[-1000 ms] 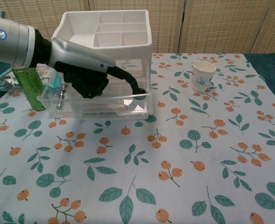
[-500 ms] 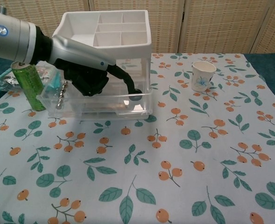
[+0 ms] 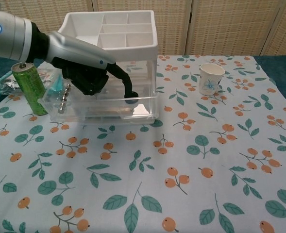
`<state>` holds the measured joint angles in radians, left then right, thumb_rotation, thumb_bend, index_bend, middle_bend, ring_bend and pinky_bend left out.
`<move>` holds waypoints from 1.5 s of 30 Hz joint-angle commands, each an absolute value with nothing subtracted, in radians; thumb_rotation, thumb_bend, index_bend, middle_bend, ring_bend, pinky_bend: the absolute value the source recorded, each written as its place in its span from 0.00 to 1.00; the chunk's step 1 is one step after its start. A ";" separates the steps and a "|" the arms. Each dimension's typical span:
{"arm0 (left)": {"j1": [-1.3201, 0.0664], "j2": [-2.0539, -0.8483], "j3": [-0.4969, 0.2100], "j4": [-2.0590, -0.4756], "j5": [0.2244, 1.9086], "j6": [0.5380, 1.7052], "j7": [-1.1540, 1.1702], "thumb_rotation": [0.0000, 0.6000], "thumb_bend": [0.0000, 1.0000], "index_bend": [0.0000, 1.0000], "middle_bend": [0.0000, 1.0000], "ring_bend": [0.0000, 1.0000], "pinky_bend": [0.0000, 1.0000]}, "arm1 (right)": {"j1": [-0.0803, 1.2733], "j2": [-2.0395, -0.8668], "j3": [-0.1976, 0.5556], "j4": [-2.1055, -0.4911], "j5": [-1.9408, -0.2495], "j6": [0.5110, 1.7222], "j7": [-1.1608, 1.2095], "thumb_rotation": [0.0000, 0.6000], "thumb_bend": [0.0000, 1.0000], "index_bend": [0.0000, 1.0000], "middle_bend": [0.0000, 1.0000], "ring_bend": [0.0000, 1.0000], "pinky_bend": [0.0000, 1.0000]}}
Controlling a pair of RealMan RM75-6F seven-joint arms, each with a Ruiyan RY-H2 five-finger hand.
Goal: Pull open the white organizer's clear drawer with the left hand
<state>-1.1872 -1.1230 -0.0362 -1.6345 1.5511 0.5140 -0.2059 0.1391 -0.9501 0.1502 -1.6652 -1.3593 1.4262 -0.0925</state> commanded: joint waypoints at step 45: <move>-1.065 -1.060 -0.045 -1.712 1.648 0.759 -0.075 0.97 0.81 0.40 0.96 1.00 1.00 | 0.127 -0.957 0.145 -1.657 -1.369 1.442 -0.078 1.00 0.37 0.08 0.14 0.12 0.16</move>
<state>-1.0823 -1.0591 -0.0490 -1.7272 1.6044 0.7156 -0.0542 0.1273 -0.9575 0.1449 -1.6567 -1.3685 1.4418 -0.0781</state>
